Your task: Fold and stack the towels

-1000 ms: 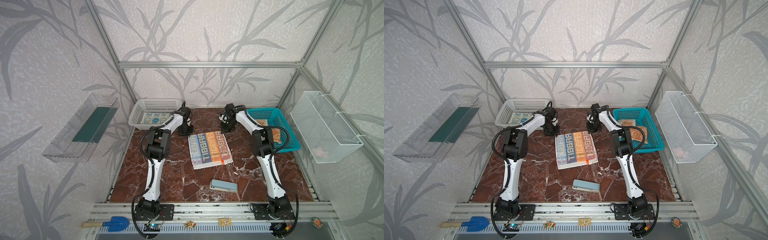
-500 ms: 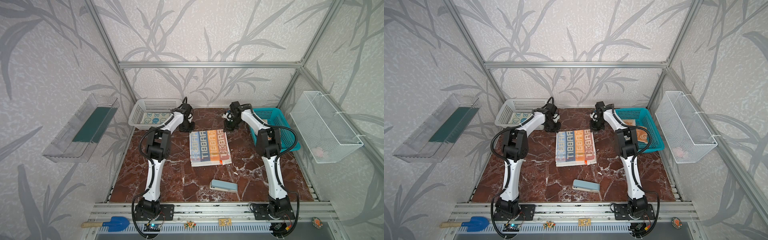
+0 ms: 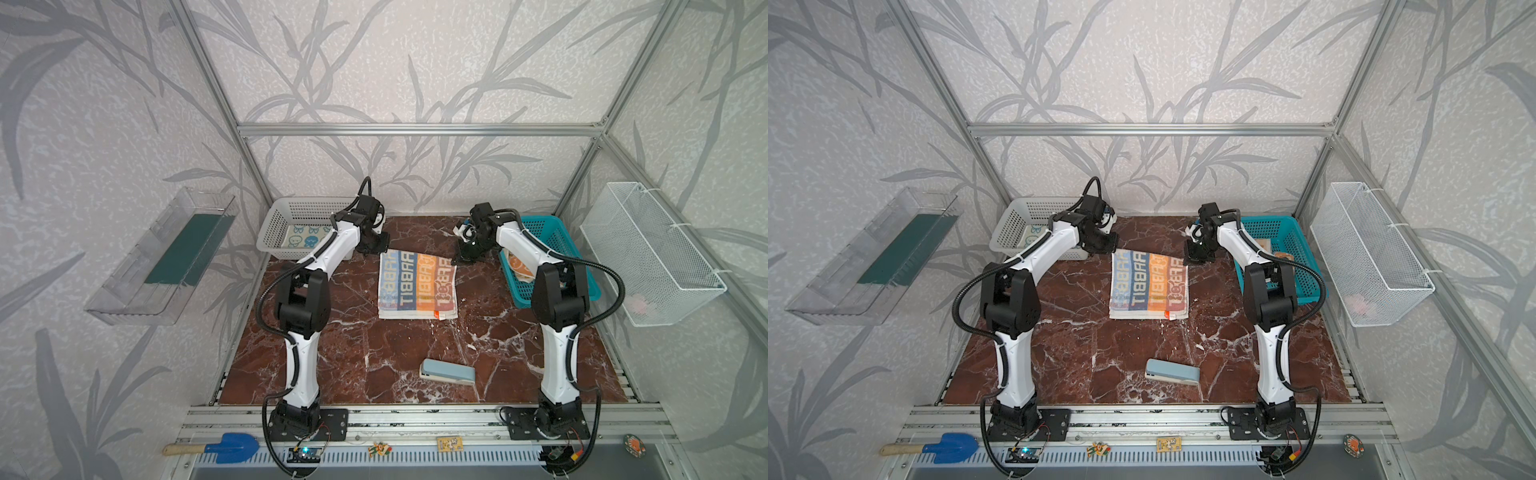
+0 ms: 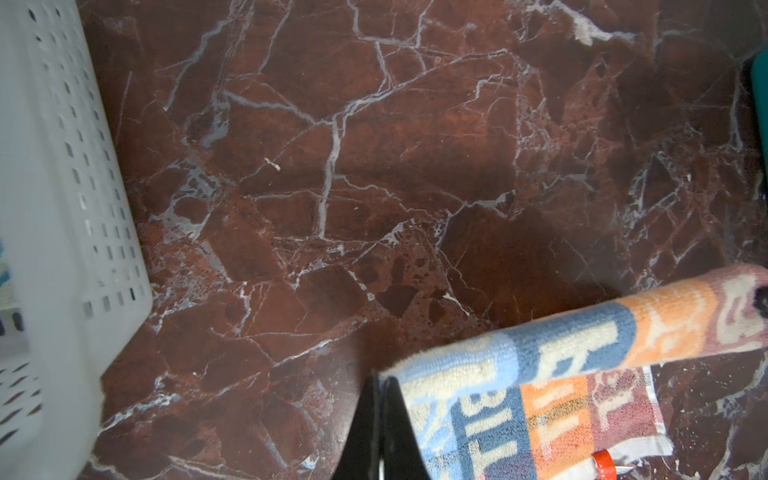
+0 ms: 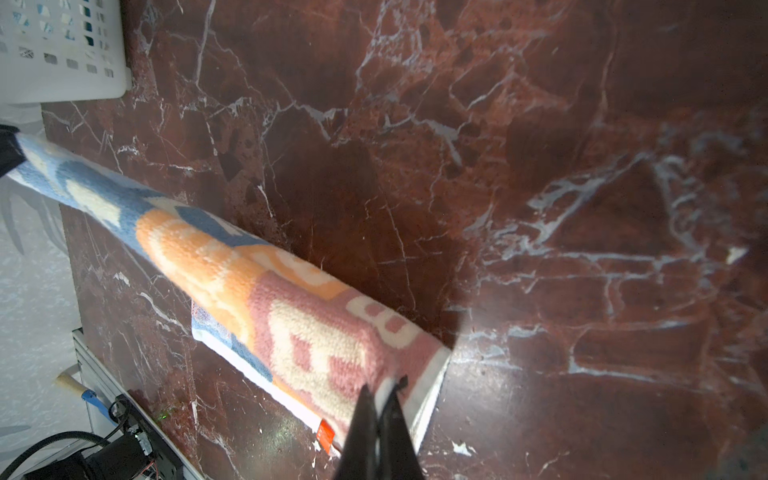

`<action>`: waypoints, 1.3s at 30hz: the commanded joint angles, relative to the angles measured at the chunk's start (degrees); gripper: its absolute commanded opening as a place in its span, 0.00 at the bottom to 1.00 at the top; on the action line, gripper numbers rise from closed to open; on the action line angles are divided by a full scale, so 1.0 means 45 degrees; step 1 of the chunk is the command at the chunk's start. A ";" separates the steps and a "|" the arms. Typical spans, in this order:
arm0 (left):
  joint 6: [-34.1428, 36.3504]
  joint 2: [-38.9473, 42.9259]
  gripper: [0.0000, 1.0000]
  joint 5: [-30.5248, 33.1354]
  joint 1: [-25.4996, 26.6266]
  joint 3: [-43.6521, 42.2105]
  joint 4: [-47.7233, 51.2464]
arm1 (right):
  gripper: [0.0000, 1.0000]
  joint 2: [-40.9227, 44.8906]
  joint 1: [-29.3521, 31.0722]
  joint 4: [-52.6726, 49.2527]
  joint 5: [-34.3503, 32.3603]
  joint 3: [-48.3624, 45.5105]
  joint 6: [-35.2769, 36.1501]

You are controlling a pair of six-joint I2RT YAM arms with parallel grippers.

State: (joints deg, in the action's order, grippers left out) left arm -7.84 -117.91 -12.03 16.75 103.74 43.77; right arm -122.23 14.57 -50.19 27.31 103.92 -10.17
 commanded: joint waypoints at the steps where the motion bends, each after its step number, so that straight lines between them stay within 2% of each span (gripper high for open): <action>1: -0.0176 0.1102 0.00 0.0124 0.0197 -0.1234 -0.0513 | 0.00 0.1208 -0.0044 0.0261 0.0044 -0.1016 -0.0190; 14: -0.1165 0.4451 0.00 0.0187 0.0574 -0.6768 -0.2397 | 0.00 0.4426 0.0699 0.2045 -0.0076 -0.6488 -0.1040; 21: -0.1478 0.4712 0.00 0.0040 0.0652 -0.8103 -0.2980 | 0.00 0.4763 0.1280 0.3651 0.0021 -0.9103 -0.1810; 29: -0.1683 0.4146 0.00 -0.0008 0.0807 -0.7804 -0.2977 | 0.00 0.4466 0.1387 0.3694 -0.0185 -0.9075 -0.1775; 34: -0.1409 0.3880 0.00 0.0185 0.0807 -0.6466 -0.2552 | 0.00 0.4508 0.1179 0.2929 -0.0240 -0.7762 -0.1551; 39: -0.1253 0.2755 0.00 0.0173 0.0623 -0.4488 -0.2280 | 0.00 0.3754 0.0632 0.2202 -0.0171 -0.5739 -0.1302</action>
State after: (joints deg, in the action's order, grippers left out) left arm -14.61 -102.96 -12.29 20.25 79.02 32.51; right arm -103.48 18.76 -36.88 27.00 73.95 -17.21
